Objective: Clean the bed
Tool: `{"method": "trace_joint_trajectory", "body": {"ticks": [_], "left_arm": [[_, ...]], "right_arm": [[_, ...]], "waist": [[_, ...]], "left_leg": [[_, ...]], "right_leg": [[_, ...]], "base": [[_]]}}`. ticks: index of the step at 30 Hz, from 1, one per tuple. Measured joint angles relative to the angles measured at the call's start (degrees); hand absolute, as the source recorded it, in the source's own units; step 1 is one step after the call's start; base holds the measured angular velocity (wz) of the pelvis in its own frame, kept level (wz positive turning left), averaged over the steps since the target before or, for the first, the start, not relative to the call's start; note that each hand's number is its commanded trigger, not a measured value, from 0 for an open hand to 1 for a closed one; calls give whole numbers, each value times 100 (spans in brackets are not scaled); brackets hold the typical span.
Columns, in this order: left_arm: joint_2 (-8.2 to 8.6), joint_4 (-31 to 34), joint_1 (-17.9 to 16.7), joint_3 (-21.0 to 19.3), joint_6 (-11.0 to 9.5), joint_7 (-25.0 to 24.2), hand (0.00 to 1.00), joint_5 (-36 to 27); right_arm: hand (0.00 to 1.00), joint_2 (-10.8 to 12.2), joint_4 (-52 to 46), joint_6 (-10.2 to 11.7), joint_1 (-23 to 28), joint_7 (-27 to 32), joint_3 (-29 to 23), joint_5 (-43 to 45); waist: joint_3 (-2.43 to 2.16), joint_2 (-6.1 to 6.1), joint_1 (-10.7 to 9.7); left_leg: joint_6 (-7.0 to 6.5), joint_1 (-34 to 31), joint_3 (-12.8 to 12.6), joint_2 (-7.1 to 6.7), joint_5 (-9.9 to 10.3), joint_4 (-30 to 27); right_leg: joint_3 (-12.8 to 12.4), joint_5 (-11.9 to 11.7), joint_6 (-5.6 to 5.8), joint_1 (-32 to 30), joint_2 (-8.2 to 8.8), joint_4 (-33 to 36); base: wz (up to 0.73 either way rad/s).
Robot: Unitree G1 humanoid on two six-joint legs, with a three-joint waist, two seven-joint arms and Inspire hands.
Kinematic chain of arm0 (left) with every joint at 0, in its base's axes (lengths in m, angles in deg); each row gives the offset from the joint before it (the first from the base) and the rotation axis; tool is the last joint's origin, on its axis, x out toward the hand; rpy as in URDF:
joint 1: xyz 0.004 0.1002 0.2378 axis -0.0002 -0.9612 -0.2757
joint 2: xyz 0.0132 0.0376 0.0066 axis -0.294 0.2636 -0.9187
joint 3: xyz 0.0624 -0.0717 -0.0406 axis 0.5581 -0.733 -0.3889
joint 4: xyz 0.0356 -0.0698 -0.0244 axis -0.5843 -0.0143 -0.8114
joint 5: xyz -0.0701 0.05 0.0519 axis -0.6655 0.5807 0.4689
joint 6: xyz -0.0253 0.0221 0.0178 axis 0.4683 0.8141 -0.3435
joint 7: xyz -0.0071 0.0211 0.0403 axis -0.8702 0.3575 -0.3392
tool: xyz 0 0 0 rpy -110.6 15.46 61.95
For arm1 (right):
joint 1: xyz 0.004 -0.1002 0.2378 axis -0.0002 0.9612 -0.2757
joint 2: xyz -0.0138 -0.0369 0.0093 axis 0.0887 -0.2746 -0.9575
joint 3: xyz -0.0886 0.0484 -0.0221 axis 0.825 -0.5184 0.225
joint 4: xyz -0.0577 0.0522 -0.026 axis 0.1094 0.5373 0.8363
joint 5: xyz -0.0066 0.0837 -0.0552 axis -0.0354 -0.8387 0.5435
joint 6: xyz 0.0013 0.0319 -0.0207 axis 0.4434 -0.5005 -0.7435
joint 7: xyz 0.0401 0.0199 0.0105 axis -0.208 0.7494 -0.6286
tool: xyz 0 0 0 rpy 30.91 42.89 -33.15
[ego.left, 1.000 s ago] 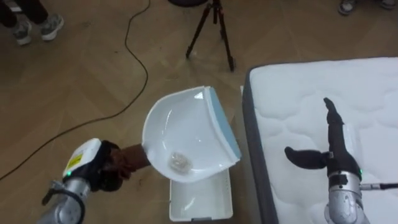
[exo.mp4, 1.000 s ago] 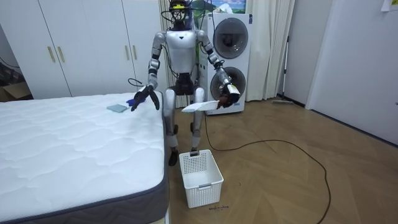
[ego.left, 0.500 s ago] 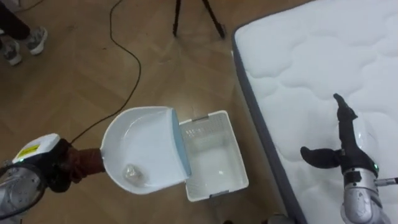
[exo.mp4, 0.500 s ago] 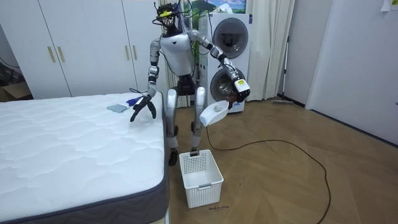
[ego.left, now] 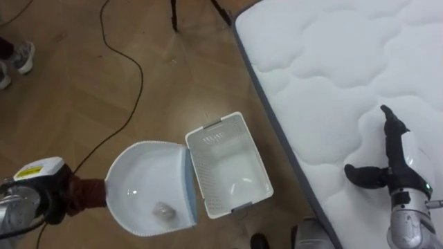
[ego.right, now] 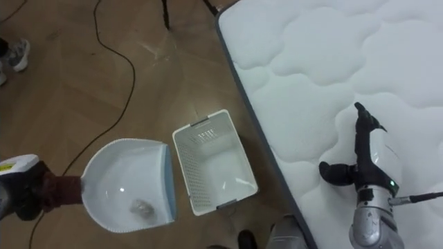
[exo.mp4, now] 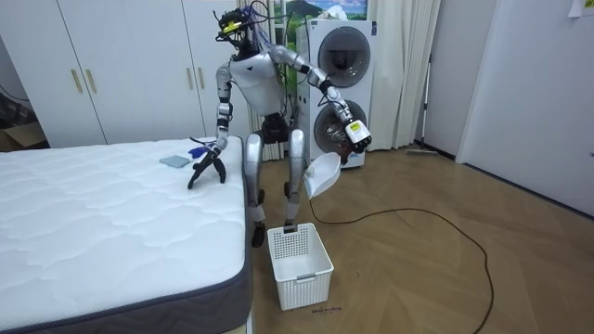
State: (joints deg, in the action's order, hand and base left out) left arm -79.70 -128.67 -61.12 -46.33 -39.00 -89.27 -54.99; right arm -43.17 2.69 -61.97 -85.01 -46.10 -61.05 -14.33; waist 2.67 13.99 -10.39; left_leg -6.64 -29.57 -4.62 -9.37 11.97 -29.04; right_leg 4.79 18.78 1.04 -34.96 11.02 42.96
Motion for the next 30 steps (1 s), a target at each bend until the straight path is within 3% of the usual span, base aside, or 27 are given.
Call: {"method": "trace_joint_trajectory", "body": {"ticks": [7,15,25,30], "left_arm": [[0,-457,307,-9,232,4,100,-156],[0,-560,405,-23,261,16,100,-720],[-49,-1007,650,-23,264,36,100,-1861],[-58,-1057,671,-21,263,131,100,-2042]], "right_arm": [[0,-19,-108,-154,89,119,10,4],[0,-121,-190,-234,200,154,31,147],[0,-207,-370,-249,291,248,129,72],[0,-215,-426,-254,337,247,133,21]], "waist": [[-10,93,122],[-26,153,143],[-23,170,143],[-20,167,152]], "left_leg": [[-1,22,-4,-5,2,32],[4,27,-4,-3,0,19],[11,-108,10,13,8,-23],[12,-119,8,15,9,-34]], "right_leg": [[-51,8,12,-27,-4,71],[-52,14,2,-16,-15,44],[-28,15,2,-113,-32,20],[-48,16,2,-134,-39,83]], "base": [[-2],[0],[0],[0]]}}
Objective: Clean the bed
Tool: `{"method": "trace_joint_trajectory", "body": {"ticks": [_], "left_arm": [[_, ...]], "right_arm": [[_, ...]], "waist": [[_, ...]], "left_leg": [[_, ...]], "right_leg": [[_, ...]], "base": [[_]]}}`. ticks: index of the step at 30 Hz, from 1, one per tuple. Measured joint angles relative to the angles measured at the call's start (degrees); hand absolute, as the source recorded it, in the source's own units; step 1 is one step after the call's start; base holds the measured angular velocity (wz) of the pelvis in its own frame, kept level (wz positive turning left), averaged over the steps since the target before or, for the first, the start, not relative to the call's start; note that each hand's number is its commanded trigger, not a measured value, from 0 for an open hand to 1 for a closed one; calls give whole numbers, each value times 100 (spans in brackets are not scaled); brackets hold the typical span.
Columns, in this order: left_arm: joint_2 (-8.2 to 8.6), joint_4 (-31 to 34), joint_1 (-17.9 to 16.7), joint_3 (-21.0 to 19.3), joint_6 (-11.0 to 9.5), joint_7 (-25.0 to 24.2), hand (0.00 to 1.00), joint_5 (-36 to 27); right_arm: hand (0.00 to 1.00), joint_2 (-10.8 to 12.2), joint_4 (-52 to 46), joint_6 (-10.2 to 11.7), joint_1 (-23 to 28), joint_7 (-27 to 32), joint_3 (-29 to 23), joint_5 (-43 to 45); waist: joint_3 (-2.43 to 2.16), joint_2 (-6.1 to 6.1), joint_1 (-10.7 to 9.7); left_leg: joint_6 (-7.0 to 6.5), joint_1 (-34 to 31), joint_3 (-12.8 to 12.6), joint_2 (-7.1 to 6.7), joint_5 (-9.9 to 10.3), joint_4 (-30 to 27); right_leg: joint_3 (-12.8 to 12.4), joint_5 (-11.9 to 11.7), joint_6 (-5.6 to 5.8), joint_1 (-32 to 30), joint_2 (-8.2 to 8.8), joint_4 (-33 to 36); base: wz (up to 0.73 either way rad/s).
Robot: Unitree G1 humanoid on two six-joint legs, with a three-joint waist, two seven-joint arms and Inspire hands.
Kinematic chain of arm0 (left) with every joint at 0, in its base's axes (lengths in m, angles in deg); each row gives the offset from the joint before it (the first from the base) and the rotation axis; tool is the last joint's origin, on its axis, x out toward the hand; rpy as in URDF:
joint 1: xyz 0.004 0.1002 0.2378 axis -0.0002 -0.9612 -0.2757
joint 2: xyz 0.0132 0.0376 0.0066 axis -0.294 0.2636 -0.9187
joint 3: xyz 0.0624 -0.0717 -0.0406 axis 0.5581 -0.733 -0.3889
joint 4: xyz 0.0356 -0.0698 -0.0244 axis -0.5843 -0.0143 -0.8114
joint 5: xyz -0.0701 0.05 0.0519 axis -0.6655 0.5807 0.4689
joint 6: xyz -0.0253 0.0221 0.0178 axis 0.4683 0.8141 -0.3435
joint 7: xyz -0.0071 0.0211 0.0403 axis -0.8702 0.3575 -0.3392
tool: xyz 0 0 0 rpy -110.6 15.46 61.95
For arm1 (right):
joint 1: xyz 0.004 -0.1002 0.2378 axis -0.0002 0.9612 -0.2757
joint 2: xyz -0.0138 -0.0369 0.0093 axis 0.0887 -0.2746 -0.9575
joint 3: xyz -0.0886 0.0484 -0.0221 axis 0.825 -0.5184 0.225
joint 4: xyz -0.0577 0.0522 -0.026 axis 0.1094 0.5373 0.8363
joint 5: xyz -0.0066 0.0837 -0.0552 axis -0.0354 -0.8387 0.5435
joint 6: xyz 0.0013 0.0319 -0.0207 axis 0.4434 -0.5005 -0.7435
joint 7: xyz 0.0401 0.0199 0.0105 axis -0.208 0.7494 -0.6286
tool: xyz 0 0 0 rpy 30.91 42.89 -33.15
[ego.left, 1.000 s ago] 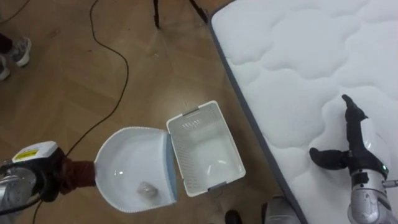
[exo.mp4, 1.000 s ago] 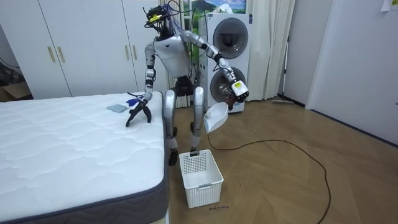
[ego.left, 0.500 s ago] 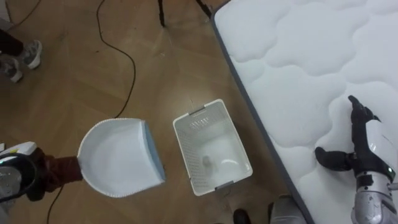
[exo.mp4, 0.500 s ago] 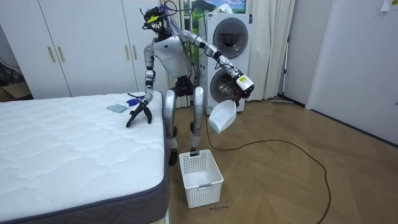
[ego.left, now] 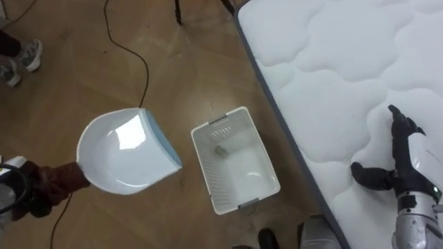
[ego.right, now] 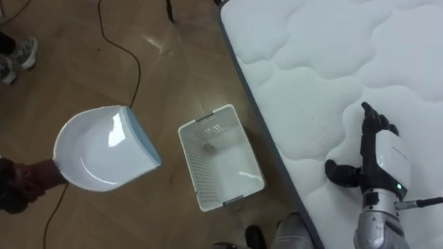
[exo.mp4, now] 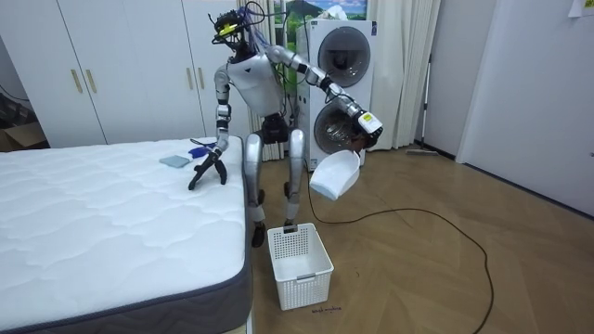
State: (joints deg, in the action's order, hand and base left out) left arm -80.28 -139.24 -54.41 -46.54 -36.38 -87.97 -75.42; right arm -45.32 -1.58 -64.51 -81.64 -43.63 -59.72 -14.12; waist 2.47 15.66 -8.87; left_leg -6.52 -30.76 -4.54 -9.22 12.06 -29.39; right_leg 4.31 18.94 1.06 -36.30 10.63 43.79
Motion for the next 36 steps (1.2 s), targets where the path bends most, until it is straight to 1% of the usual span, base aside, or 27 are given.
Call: {"method": "trace_joint_trajectory", "body": {"ticks": [5,8,9,10,14,15,16,17,18,19,20,21,22,23,24,25,26,27,28,29,30,31,32,33,34,35,36], "left_arm": [[0,126,-4,0,-9,122,100,110],[0,433,-41,-2,-6,242,100,220],[1,651,-40,-2,11,263,100,244],[2,903,-51,-2,6,308,100,311],[77,1647,-91,0,-110,425,100,539],[95,1964,-153,-5,-167,499,100,617],[122,2214,-240,-11,-260,554,100,672],[125,2376,-319,-19,-293,576,100,675],[137,2718,-528,-76,-315,605,100,676],[249,2971,-745,-152,-341,620,100,686],[318,3034,-821,-166,-367,622,100,675],[443,3079,-952,-174,-457,622,100,674],[543,3149,-1068,-174,-488,617,100,673],[569,3220,-1119,-174,-501,616,100,673],[599,3408,-1223,-181,-509,614,100,668],[657,3575,-1307,-226,-524,613,100,667],[690,3675,-1367,-281,-533,612,100,668],[760,3809,-1430,-329,-540,611,100,670],[804,3853,-1470,-359,-567,612,100,671],[836,3874,-1508,-387,-568,612,100,668],[915,4011,-1703,-561,-570,613,100,669],[1029,4157,-1900,-785,-568,616,100,667],[1086,4221,-1964,-865,-568,620,100,667],[1179,4341,-2098,-1009,-568,634,100,666],[1252,4450,-2268,-1136,-572,695,100,630],[1300,4474,-2339,-1182,-572,719,100,600],[1437,4478,-2378,-1234,-549,727,100,561]], "right_arm": [[0,2,52,0,-37,0,43,2],[0,2,110,2,-27,-9,45,-19],[0,2,119,0,-47,-14,48,-24],[0,18,126,-3,-44,-31,57,-25],[0,22,270,5,-41,-132,118,-5],[0,28,281,5,-15,-157,117,-23],[0,56,316,5,-10,-185,118,-6],[0,78,320,10,-6,-199,119,-22],[0,136,320,13,5,-215,121,-44],[0,187,344,12,49,-218,121,-59],[0,210,350,12,63,-222,122,-94],[0,255,351,11,75,-222,149,-224],[0,257,350,11,82,-223,209,-309],[0,264,347,12,94,-223,216,-339],[0,280,314,7,152,-223,215,-405],[0,282,237,-6,216,-224,208,-459],[0,290,173,-11,256,-223,200,-450],[0,310,46,-11,366,-223,195,-446],[0,378,15,-11,474,-238,201,-463],[0,403,1,-11,476,-254,201,-471],[0,444,-24,-11,488,-283,202,-472],[0,481,-66,-14,503,-292,187,-478],[0,496,-115,-14,540,-294,165,-488],[0,511,-184,-14,588,-297,163,-495],[0,533,-271,-28,601,-298,167,-496],[0,528,-335,-36,611,-295,167,-494],[0,506,-392,-25,615,-267,154,-496]], "waist": [[17,-27,-11],[51,-76,-24],[73,-108,-23],[82,-168,-17],[73,-336,-18],[72,-405,0],[62,-468,94],[50,-511,136],[36,-602,225],[-12,-697,312],[-23,-722,350],[-49,-778,400],[-68,-806,399],[-78,-823,402],[-126,-893,428],[-153,-943,443],[-163,-962,433],[-173,-1027,437],[-181,-1121,456],[-189,-1139,479],[-196,-1149,530],[-196,-1149,589],[-198,-1145,620],[-198,-1142,680],[-203,-1165,808],[-211,-1177,834],[-213,-1193,848]], "left_leg": [[0,27,-15,4,0,-15],[0,40,-10,7,0,-31],[0,36,-11,15,0,-44],[0,43,-49,35,0,-33],[-3,141,-55,68,2,-28],[-3,195,-57,89,3,-20],[6,255,-126,173,27,0],[17,278,-177,219,53,2],[34,357,-281,310,111,14],[48,482,-375,382,167,35],[58,563,-415,418,202,41],[69,721,-475,482,279,44],[101,855,-519,562,360,16],[110,904,-527,596,393,-4],[109,983,-615,666,434,0],[115,1055,-661,711,470,2],[111,1091,-707,745,492,-9],[115,1221,-786,774,519,14],[108,1442,-938,810,536,105],[107,1542,-1023,847,548,156],[109,1741,-1269,952,556,280],[110,1927,-1541,1060,556,448],[112,2007,-1684,1112,553,521],[114,2176,-2079,1266,548,704],[109,2370,-2668,1378,541,908],[125,2493,-2867,1376,525,1018],[137,2728,-3237,1346,504,1219]], "right_leg": [[7,4,-6,39,8,-22],[30,6,-6,68,18,-26],[48,6,-6,80,18,-31],[50,5,-6,85,14,-44],[102,1,0,223,-2,-140],[81,-18,4,271,-32,-200],[36,-88,-14,328,-126,-321],[-7,-126,-22,341,-189,-376],[-153,-169,-23,391,-319,-458],[-293,-213,-35,473,-432,-539],[-340,-222,-36,546,-477,-579],[-423,-240,-41,690,-562,-649],[-469,-265,-51,850,-650,-744],[-490,-274,-53,916,-694,-803],[-536,-304,-54,986,-765,-875],[-562,-343,-58,1071,-812,-942],[-577,-355,-56,1105,-836,-969],[-643,-390,-54,1176,-878,-1023],[-740,-415,-50,1301,-920,-1051],[-764,-459,-54,1380,-952,-1122],[-807,-633,-68,1511,-1054,-1343],[-721,-840,-114,1638,-1121,-1643],[-596,-961,-143,1694,-1131,-1815],[-304,-1210,-191,1835,-1158,-2123],[216,-1209,-237,1925,-1043,-1915],[504,-1060,-223,1964,-948,-1633],[971,-772,-188,2163,-705,-1164]], "base": [[0],[3],[6],[4],[0],[-22],[-39],[-65],[-80],[-77],[-70],[-57],[-51],[-43],[-38],[-36],[-37],[-43],[-55],[-88],[-123],[-135],[-147],[-171],[-178],[-180],[-171]]}}
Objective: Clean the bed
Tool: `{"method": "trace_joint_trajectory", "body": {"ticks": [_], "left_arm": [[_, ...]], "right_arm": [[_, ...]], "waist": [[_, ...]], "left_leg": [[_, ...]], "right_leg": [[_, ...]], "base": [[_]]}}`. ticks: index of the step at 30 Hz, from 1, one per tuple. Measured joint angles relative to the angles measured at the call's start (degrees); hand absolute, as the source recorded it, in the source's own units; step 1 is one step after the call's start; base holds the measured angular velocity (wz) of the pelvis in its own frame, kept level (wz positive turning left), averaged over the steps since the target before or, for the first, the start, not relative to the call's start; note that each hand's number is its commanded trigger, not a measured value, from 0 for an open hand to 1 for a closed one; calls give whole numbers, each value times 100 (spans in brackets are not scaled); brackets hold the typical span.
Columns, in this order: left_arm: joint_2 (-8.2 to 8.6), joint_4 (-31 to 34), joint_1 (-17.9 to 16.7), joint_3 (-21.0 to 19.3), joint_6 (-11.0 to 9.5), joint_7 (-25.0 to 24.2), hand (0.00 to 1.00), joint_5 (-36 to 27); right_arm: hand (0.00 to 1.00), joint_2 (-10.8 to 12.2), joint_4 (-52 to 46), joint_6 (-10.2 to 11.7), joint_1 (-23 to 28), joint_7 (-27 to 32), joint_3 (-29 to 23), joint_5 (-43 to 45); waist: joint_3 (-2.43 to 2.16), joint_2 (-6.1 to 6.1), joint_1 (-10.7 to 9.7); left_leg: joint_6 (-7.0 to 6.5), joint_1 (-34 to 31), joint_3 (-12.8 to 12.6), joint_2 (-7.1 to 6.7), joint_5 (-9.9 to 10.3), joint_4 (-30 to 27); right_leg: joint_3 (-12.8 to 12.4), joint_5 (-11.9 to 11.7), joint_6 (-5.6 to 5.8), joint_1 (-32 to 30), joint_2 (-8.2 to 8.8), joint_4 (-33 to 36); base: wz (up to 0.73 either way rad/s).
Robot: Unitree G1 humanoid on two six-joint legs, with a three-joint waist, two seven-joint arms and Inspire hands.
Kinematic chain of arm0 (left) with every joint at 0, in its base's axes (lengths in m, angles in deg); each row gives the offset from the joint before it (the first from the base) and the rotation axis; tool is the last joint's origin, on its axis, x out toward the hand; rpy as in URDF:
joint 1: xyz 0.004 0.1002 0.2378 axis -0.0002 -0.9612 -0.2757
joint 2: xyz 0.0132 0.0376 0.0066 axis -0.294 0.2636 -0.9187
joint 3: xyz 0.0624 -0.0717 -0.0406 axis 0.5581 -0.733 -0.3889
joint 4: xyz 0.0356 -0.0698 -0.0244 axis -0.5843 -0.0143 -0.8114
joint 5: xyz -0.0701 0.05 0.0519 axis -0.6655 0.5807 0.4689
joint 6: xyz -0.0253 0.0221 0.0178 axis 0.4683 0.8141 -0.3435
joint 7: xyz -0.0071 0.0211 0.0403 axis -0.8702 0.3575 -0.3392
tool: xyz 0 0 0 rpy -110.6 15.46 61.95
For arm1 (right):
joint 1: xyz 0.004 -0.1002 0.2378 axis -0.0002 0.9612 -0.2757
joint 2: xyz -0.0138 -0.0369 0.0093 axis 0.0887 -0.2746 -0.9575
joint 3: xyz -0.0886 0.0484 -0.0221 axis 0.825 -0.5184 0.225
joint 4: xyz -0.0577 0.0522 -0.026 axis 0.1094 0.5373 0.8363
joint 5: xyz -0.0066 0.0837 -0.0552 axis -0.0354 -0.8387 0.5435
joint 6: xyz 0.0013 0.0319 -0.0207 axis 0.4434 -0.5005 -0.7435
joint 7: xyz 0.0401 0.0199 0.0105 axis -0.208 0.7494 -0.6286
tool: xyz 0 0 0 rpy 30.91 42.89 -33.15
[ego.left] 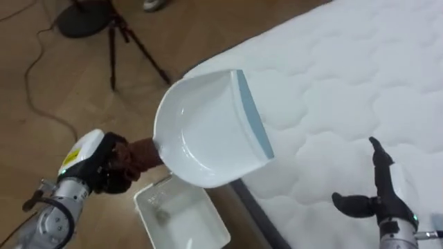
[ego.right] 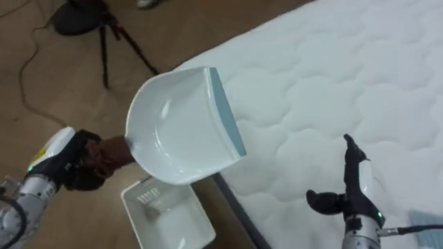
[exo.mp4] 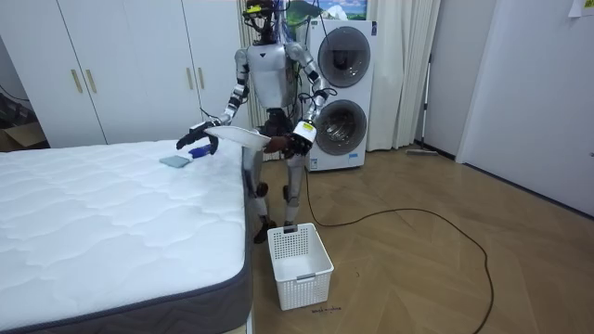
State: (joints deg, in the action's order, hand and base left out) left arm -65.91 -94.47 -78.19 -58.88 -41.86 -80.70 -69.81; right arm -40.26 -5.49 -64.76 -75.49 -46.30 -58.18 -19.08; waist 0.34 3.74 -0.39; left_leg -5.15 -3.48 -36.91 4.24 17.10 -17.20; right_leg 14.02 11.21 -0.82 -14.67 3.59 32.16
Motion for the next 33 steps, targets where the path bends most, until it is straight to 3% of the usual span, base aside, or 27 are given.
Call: {"method": "trace_joint_trajectory", "body": {"ticks": [1,2,3,5,6,7,8,10,12,18,20,21,22,23,25,27,31,32,33], "left_arm": [[113,36,-3,-14,20,21,100,-56],[159,66,-10,-23,21,52,100,-122],[232,114,-12,-26,20,137,100,-220],[363,117,-2,-24,20,207,100,-246],[457,93,-97,-24,20,225,100,-306],[545,14,-158,-22,21,224,100,-361],[573,-23,-169,-19,20,224,100,-399],[690,-144,-138,-9,7,217,100,-440],[740,-166,-172,8,7,216,100,-448],[912,-179,-481,-66,8,244,100,-665],[980,-183,-609,-72,6,252,100,-680],[1050,-188,-722,-94,2,253,100,-680],[1148,-189,-888,-218,-13,251,100,-676],[1220,-200,-1033,-344,-12,251,100,-675],[1302,-338,-1063,-416,-12,219,100,-675],[1325,-483,-1058,-416,-57,150,100,-678],[1324,-756,-1054,-461,-125,109,100,-678],[1324,-802,-1054,-461,-125,109,85,-676],[1325,-894,-1055,-460,-123,109,57,-676]], "right_arm": [[0,6,10,16,0,24,0,-11],[0,10,9,35,1,30,19,-36],[0,22,10,50,-14,36,91,-53],[0,106,9,58,-16,12,128,-113],[0,172,5,60,-14,-35,133,-158],[0,233,6,61,-9,-100,133,-158],[0,264,6,68,-10,-133,130,-164],[0,381,12,74,90,-207,26,-176],[0,434,12,89,147,-259,-51,-171],[0,482,-6,154,324,-530,-253,-242],[0,517,-31,172,323,-675,-346,-138],[0,524,-53,172,301,-766,-362,-74],[0,559,-54,201,231,-896,-362,60],[0,621,-48,255,192,-1008,-357,138],[0,628,-40,296,245,-1106,-359,246],[0,636,-22,283,296,-1195,-389,254],[0,656,46,275,365,-1340,-412,250],[0,656,76,275,374,-1341,-412,252],[0,656,149,256,373,-1342,-414,254]], "waist": [[-3,-52,76],[-6,-84,134],[-1,-171,251],[25,-302,261],[10,-339,337],[-2,-345,288],[-1,-337,228],[-10,-331,-57],[-10,-334,-226],[-16,-297,-231],[-31,-283,-218],[-50,-253,-30],[-60,-226,203],[-59,-208,267],[-59,-203,202],[-58,-208,113],[-39,-326,32],[-37,-339,29],[-38,-361,29]], "left_leg": [[14,211,-418,-30,-9,167],[16,300,-621,-53,-10,227],[22,408,-917,-105,-11,275],[44,416,-735,-166,-27,217],[63,411,-220,-216,-38,197],[64,396,246,-218,-38,132],[65,394,399,-217,-38,130],[85,409,410,-147,-50,150],[87,425,376,-141,-50,148],[141,659,60,-81,-32,202],[187,725,-3,-101,-53,260],[199,750,148,-111,-61,242],[202,767,1056,-186,-66,232],[203,794,2240,-284,-66,230],[205,864,2985,-381,-65,243],[218,975,3020,-399,-72,363],[267,1098,2692,-350,-106,594],[270,1111,2670,-344,-106,605],[279,1121,2625,-327,-101,622]], "right_leg": [[341,203,70,287,259,266],[471,281,129,440,382,278],[619,390,268,691,563,118],[615,432,286,688,532,-316],[421,415,260,705,439,-546],[345,338,181,874,327,-862],[356,302,183,974,279,-1030],[316,95,166,1086,139,-1353],[301,80,168,1077,135,-1344],[-55,34,116,1041,6,-1360],[-355,15,110,965,-85,-1334],[-669,-42,70,864,-178,-1320],[-981,-139,5,790,-290,-1321],[-1289,-217,-37,791,-422,-1366],[-1512,-242,-51,801,-515,-1342],[-1680,-250,-57,787,-608,-1316],[-1961,-324,-94,683,-779,-1224],[-1990,-329,-98,685,-795,-1225],[-2036,-341,-107,679,-829,-1234]], "base": [[-175],[-180],[-154],[-150],[-161],[-144],[-83],[-27],[-9],[-29],[-62],[-149],[-201],[-164],[-76],[-56],[-47],[-26],[-17]]}}
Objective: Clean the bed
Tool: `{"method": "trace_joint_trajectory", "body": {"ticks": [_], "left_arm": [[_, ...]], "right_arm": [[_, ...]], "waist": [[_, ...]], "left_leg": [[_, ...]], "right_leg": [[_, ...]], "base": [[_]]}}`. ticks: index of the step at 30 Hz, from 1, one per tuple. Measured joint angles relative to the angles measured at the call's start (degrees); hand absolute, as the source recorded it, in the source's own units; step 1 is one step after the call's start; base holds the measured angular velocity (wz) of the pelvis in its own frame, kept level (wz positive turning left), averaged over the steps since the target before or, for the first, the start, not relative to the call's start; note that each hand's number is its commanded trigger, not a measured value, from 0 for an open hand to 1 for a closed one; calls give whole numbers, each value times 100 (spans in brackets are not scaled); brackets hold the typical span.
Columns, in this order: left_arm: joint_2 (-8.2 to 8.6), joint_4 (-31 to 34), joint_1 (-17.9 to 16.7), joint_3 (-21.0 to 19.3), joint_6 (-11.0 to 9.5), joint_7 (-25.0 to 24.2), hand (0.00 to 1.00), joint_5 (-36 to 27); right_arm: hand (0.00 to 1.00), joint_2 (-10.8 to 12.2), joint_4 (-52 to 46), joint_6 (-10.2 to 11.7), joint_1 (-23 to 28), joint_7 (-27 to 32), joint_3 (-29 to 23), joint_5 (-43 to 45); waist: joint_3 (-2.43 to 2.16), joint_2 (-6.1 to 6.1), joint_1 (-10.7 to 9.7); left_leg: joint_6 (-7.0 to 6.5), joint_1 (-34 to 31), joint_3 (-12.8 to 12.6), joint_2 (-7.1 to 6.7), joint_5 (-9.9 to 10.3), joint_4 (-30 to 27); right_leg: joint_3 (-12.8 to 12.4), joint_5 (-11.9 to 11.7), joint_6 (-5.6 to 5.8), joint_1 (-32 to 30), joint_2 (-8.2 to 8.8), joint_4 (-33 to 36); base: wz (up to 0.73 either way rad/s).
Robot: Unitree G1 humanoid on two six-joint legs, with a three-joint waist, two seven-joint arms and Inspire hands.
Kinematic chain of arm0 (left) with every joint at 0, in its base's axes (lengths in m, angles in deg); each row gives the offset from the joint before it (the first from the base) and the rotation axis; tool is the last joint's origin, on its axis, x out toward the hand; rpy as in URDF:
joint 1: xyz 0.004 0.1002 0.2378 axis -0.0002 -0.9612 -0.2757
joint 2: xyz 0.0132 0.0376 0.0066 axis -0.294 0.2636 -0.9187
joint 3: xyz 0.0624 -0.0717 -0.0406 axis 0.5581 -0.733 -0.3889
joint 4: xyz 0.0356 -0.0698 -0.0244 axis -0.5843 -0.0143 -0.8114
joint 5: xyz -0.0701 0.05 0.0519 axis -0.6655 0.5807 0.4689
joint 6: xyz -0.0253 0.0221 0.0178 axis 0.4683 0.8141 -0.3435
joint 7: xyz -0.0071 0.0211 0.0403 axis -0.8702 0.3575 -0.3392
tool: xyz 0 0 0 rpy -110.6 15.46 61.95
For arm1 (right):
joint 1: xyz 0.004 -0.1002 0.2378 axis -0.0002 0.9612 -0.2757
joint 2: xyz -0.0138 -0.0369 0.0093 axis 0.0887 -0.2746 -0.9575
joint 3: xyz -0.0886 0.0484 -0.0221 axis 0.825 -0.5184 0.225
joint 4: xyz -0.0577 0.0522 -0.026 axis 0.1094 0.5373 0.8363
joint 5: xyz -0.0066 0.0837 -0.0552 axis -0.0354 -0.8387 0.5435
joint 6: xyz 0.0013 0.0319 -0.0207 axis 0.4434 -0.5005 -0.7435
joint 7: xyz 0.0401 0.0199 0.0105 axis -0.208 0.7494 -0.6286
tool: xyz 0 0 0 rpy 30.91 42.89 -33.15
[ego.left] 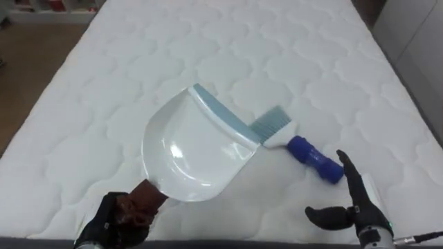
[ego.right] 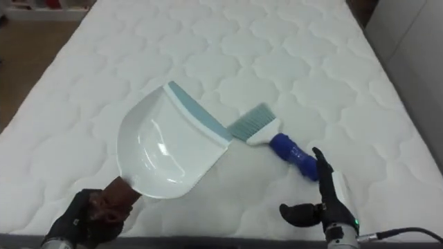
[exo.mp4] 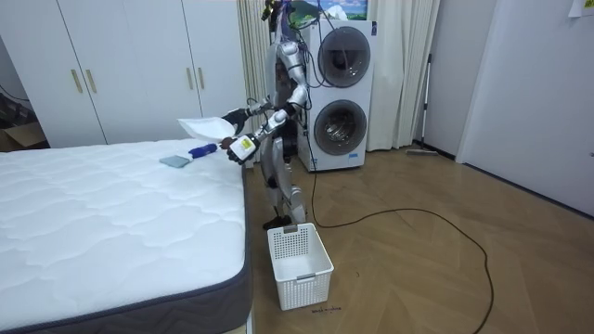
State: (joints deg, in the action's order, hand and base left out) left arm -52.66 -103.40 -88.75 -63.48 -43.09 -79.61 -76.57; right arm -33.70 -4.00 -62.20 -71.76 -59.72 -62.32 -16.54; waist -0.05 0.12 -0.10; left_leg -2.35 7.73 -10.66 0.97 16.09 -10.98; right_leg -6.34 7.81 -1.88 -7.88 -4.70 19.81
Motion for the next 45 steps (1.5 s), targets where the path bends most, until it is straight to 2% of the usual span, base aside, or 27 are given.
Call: {"method": "trace_joint_trajectory", "body": {"ticks": [1,3,5,8,10,12,14,18,21,26,28,33,35,38,41,43,45], "left_arm": [[-1,-72,0,1,0,0,0,-5],[13,-177,4,4,0,0,0,-8],[37,-241,-4,7,0,1,0,-144],[49,-553,148,-16,-51,48,0,-462],[68,-887,274,-65,-59,65,0,-498],[88,-1011,248,-141,-56,88,0,-628],[100,-1016,237,-200,-64,174,0,-806],[112,-1248,326,-307,-130,312,0,-1054],[187,-1676,349,-543,-191,492,0,-1441],[221,-2507,344,-956,-209,916,0,-2138],[229,-2668,227,-1121,-138,1074,0,-2315],[239,-2984,145,-1172,-62,1304,0,-2710],[291,-3062,146,-1288,-24,1320,0,-2707],[335,-3226,60,-1388,19,1309,0,-2702],[344,-3630,42,-1599,268,1244,0,-2684],[350,-3969,-37,-1709,536,1079,0,-2582],[365,-4067,-120,-1709,753,949,0,-2568]], "right_arm": [[0,0,59,-36,-4,-4,0,1],[0,5,224,-43,-23,-28,0,5],[0,23,354,-78,-34,-30,-12,10],[0,50,508,-98,-135,-22,-2,1],[0,137,914,-195,-291,-26,7,-2],[0,197,1166,-225,-293,-29,5,-29],[0,205,1316,-282,-230,-44,5,-96],[0,219,1715,-340,-249,-108,-127,-510],[0,227,2055,-338,-230,-172,-334,-532],[0,233,2577,-346,-243,-241,-523,-599],[0,246,2742,-433,-177,-319,-604,-738],[0,304,2945,-578,-144,-330,-677,-758],[0,411,3156,-606,-165,-332,-884,-632],[0,456,3346,-784,-119,-420,-1011,-518],[0,456,3557,-1075,-26,-623,-1169,-288],[0,470,3815,-1332,2,-892,-1251,-117],[0,472,3943,-1498,23,-1111,-1345,-17]], "waist": [[9,-20,-9],[15,-30,-53],[46,-14,-109],[47,10,-89],[54,20,58],[51,1,46],[57,-10,29],[28,-6,3],[26,16,29],[19,11,97],[12,9,169],[4,-17,193],[13,-30,194],[13,-42,203],[9,-44,198],[10,-47,191],[5,-46,171]], "left_leg": [[10,5,-14,9,6,0],[37,18,-16,-4,25,-21],[47,37,-41,7,53,-34],[31,-66,-203,-14,69,-63],[31,-72,-426,-35,173,-178],[27,-44,-516,-59,217,-189],[24,-25,-528,-88,237,-173],[23,14,-466,-44,241,-163],[23,115,-433,24,239,-124],[35,267,-458,70,233,16],[39,322,-464,118,230,25],[39,344,-462,140,230,25],[39,386,-464,150,230,28],[39,396,-460,143,230,45],[41,421,-459,135,232,95],[45,503,-459,134,235,179],[45,504,-456,129,237,174]], "right_leg": [[-10,-8,-9,-4,-16,-4],[-4,-11,-15,10,-39,-18],[-3,-9,-18,0,-59,-12],[36,-1,-30,-198,-46,225],[407,100,-134,-385,42,528],[609,215,-179,-477,175,724],[518,300,-158,-443,175,753],[580,249,-141,-297,121,560],[694,192,-146,-117,73,344],[665,146,-138,9,-18,129],[650,101,-134,100,-63,-26],[648,77,-129,199,-79,-120],[645,75,-131,248,-86,-119],[641,78,-129,280,-59,-105],[636,81,-125,269,-97,-111],[633,80,-126,273,-113,-96],[630,79,-127,274,-108,-88]], "base": [[-13],[-2],[-3],[-28],[-54],[-31],[-6],[7],[4],[-1],[-6],[0],[0],[0],[0],[0],[0]]}}
